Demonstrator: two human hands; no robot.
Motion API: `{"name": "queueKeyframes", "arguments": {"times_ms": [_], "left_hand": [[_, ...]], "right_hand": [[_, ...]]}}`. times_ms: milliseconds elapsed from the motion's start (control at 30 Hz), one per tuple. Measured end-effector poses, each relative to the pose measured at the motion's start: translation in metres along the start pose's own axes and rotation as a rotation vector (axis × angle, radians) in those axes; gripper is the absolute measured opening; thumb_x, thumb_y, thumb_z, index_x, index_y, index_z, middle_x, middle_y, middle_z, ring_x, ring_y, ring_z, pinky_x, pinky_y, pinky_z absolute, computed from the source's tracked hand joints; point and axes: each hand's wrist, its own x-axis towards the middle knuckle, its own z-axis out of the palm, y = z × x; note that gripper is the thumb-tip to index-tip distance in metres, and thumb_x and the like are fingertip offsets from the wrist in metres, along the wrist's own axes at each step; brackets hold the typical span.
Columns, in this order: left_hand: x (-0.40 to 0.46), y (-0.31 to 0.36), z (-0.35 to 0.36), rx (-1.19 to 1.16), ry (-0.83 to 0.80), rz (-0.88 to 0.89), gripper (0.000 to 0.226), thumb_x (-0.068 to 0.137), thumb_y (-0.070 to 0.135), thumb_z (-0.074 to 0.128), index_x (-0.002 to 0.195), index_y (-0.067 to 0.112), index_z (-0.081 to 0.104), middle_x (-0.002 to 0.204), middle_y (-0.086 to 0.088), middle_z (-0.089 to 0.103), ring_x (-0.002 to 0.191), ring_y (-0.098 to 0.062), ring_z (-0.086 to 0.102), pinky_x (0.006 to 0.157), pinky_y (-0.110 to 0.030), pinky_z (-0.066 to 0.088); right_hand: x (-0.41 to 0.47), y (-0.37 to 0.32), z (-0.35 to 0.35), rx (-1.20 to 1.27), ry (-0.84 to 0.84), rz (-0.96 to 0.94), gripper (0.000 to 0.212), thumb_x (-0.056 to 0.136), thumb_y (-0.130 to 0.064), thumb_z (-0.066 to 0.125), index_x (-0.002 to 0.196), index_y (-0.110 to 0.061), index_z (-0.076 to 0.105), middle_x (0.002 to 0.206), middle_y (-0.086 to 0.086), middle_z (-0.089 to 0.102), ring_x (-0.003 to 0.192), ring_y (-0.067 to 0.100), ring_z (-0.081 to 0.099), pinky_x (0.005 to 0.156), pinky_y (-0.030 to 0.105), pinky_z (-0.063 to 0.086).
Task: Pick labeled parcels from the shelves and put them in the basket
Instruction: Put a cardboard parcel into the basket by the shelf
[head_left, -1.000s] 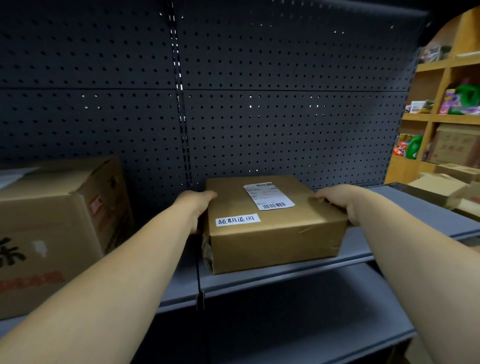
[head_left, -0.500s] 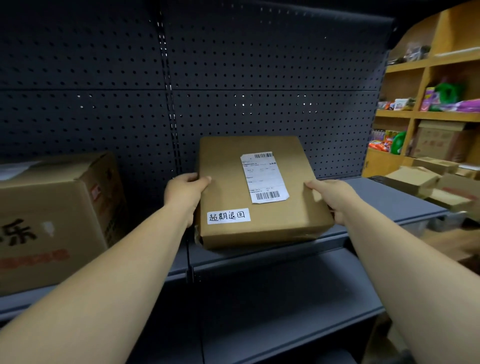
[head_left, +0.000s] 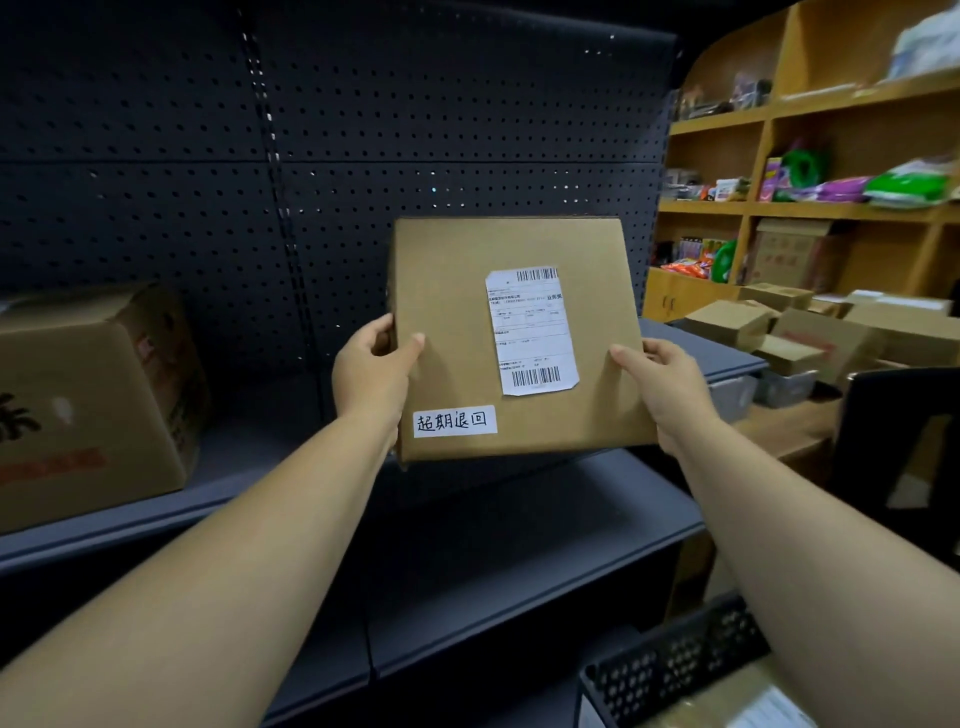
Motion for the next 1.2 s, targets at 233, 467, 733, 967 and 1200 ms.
{"name": "queueKeyframes", "arguments": {"times_ms": [233,467,733,967,1200], "left_hand": [[-0.04,-0.009,0.06,-0.01,-0.135,0.009,0.045,0.083,0.029,0.068,0.127,0.027,0.057,0.113,0.01,0.065,0.099,-0.011,0.063,0.089,-0.039,0.054],[-0.077,-0.029,0.136,-0.069,-0.319,-0.012,0.046,0.082,0.027,0.068,0.127,0.025,0.057,0.116,0.008,0.064,0.102,-0.011,0.062,0.09,-0.037,0.053],[-0.116,-0.072,0.214,-0.063,-0.501,-0.083,0.046,0.082,0.025,0.068,0.127,0.027,0.057,0.111,0.012,0.062,0.104,-0.011,0.061,0.095,-0.039,0.05],[-0.13,-0.124,0.269,-0.017,-0.669,-0.127,0.047,0.084,0.024,0.066,0.13,0.029,0.055,0.112,0.011,0.061,0.097,-0.009,0.059,0.083,-0.03,0.049],[-0.125,-0.185,0.324,0.072,-0.869,-0.19,0.045,0.085,0.024,0.066,0.129,0.029,0.056,0.108,0.009,0.062,0.089,-0.007,0.059,0.073,-0.026,0.048]], "right_hand": [[-0.024,0.026,-0.078,0.016,0.162,0.026,0.032,0.081,-0.039,0.066,0.108,-0.024,0.059,0.108,-0.003,0.066,0.096,0.018,0.06,0.082,0.037,0.047],[-0.041,0.055,-0.16,-0.045,0.335,0.043,0.038,0.08,-0.039,0.066,0.113,-0.021,0.06,0.11,-0.002,0.066,0.094,0.015,0.059,0.079,0.034,0.046],[-0.058,0.106,-0.22,-0.068,0.505,0.11,0.044,0.08,-0.037,0.067,0.119,-0.021,0.057,0.117,-0.001,0.064,0.102,0.017,0.062,0.09,0.042,0.051],[-0.064,0.163,-0.24,-0.093,0.643,0.176,0.036,0.078,-0.035,0.068,0.112,-0.025,0.06,0.111,-0.001,0.067,0.096,0.015,0.063,0.076,0.029,0.046],[-0.056,0.222,-0.238,-0.134,0.784,0.314,0.031,0.078,-0.036,0.069,0.106,-0.03,0.058,0.108,-0.004,0.066,0.098,0.016,0.062,0.088,0.038,0.05]]}}
